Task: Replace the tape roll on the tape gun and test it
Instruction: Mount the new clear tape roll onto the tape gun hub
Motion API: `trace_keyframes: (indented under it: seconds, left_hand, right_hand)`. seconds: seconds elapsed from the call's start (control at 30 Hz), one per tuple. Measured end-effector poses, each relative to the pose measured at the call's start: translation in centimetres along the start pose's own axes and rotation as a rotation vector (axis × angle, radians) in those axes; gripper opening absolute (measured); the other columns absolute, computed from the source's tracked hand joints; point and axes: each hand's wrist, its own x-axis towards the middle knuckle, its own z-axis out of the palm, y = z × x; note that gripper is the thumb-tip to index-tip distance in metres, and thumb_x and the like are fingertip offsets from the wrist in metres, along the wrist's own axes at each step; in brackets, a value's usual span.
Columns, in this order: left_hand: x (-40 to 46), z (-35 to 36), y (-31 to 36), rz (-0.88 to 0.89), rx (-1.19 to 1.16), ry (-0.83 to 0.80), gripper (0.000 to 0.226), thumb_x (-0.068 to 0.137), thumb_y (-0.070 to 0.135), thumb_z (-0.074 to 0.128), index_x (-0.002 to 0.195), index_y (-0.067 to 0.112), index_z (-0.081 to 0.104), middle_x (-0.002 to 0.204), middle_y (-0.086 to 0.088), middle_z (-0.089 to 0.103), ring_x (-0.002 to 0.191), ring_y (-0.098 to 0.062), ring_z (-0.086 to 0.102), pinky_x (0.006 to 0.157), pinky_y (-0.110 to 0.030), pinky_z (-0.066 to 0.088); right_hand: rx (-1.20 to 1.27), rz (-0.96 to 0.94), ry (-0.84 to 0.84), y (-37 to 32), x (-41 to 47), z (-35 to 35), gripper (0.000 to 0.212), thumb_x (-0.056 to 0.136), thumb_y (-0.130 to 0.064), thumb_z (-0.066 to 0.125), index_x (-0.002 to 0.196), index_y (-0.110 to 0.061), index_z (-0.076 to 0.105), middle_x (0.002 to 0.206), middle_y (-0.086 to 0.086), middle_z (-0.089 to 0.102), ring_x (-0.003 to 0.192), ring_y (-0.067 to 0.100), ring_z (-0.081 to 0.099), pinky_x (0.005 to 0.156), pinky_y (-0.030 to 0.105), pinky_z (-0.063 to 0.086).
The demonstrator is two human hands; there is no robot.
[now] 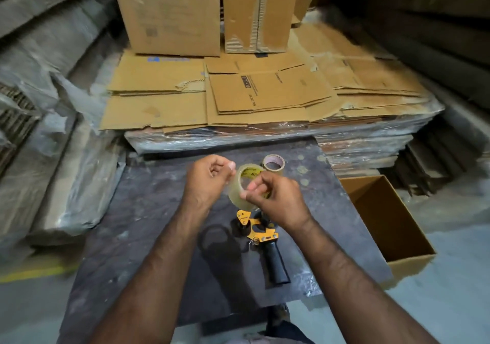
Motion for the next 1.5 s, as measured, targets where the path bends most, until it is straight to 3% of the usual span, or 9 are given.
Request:
trace_keyframes:
  seconds: [0.2, 0.47, 0.67, 0.77, 0.93, 1.2, 1.27, 1.37, 1.5]
  left_hand:
    - [-1.4, 1.3, -0.3, -0.114, -0.067, -0.125, 0.019, 0.097, 0.021, 0.065, 0.097, 0.002, 0.07, 0.088, -0.01, 0.077, 0.075, -0.015, 0.072, 0.07, -0.026, 0.059]
    - [-1.6, 1.3, -1.6, -0.199, -0.166, -0.302, 0.041, 0.104, 0.039, 0.05, 0.112, 0.005, 0.071, 0.11, -0.008, 0.076, 0.103, -0.016, 0.073, 0.097, -0.03, 0.056]
    - [-0.8, 1.4, -1.5, -0.235, -0.08, -0.263, 0.059, 0.106, 0.049, 0.033, 0.103, 0.007, 0.074, 0.101, -0.008, 0.077, 0.093, -0.015, 0.073, 0.086, -0.022, 0.055]
    - [-0.6, 1.8, -2.0, -0.258, -0.102, -0.252, 0.057, 0.106, 0.048, 0.035, 0.106, 0.006, 0.074, 0.105, -0.011, 0.077, 0.099, -0.019, 0.073, 0.09, -0.027, 0.053]
    - [-0.3, 1.2, -3.5, -0.168, -0.06, -0.354, 0.047, 0.077, 0.034, 0.084, 0.116, 0.013, 0.071, 0.116, -0.002, 0.075, 0.111, -0.014, 0.07, 0.098, -0.031, 0.054]
    - [0.0, 2.9, -7.2, -0.13, -0.054, -0.312, 0.014, 0.079, -0.003, 0.08, 0.087, -0.005, 0.068, 0.114, -0.006, 0.076, 0.107, -0.019, 0.073, 0.091, -0.029, 0.059]
    - [0.3, 3.5, -6.9, -0.131, -0.072, -0.301, 0.014, 0.08, -0.004, 0.079, 0.087, -0.008, 0.067, 0.112, -0.008, 0.077, 0.105, -0.019, 0.074, 0.089, -0.028, 0.059]
    - [1.1, 4.6, -6.5, -0.119, -0.062, -0.345, 0.015, 0.08, -0.003, 0.079, 0.087, -0.008, 0.067, 0.118, -0.011, 0.075, 0.109, -0.019, 0.073, 0.092, -0.03, 0.058]
    - [1.3, 4.8, -8.2, -0.207, -0.112, -0.359, 0.01, 0.082, -0.003, 0.076, 0.084, -0.001, 0.067, 0.114, -0.011, 0.076, 0.11, -0.026, 0.073, 0.095, -0.034, 0.057]
  right_hand:
    - [-0.107, 0.158, 0.085, 1.2, -0.9, -0.6, 0.017, 0.084, -0.032, 0.073, 0.072, -0.021, 0.07, 0.061, -0.007, 0.068, 0.064, 0.008, 0.066, 0.063, 0.027, 0.056]
    - [0.022, 0.323, 0.017, 3.1, 0.1, -1.6, 0.016, 0.078, -0.037, 0.083, 0.087, -0.024, 0.079, 0.069, -0.009, 0.077, 0.078, 0.005, 0.074, 0.088, 0.037, 0.06]
    - [-0.222, 0.149, -0.231, 2.2, 0.2, -2.1, 0.087, 0.063, -0.053, 0.089, 0.136, -0.018, 0.06, 0.102, -0.011, 0.074, 0.097, 0.006, 0.067, 0.078, 0.011, 0.048]
    - [-0.391, 0.049, -0.242, 2.4, 0.8, -1.6, 0.076, 0.061, -0.044, 0.091, 0.127, -0.019, 0.064, 0.117, 0.001, 0.07, 0.108, 0.018, 0.063, 0.09, 0.029, 0.052]
    - [-0.338, 0.067, -0.168, 5.0, 1.9, -1.4, 0.026, 0.06, -0.049, 0.086, 0.066, -0.029, 0.07, 0.089, -0.006, 0.071, 0.097, 0.015, 0.063, 0.082, 0.028, 0.05]
    - [-0.254, 0.037, -0.251, 7.9, 3.3, -3.3, 0.03, 0.059, -0.047, 0.091, 0.071, -0.032, 0.068, 0.151, 0.004, 0.046, 0.144, 0.02, 0.036, 0.114, 0.042, 0.034]
    - [-0.279, 0.06, -0.3, 9.1, 3.8, -3.2, 0.042, 0.056, -0.056, 0.089, 0.067, -0.033, 0.056, 0.147, 0.008, 0.05, 0.142, 0.024, 0.039, 0.107, 0.039, 0.039]
    - [-0.288, 0.071, -0.271, 10.5, 4.5, -3.3, 0.049, 0.056, -0.053, 0.089, 0.065, -0.028, 0.048, 0.104, 0.0, 0.064, 0.099, 0.019, 0.055, 0.069, 0.024, 0.038]
    - [-0.245, -0.014, -0.319, 13.0, 5.0, -4.3, 0.046, 0.053, -0.033, 0.093, 0.073, -0.028, 0.052, 0.117, -0.006, 0.051, 0.113, 0.012, 0.051, 0.08, 0.018, 0.038]
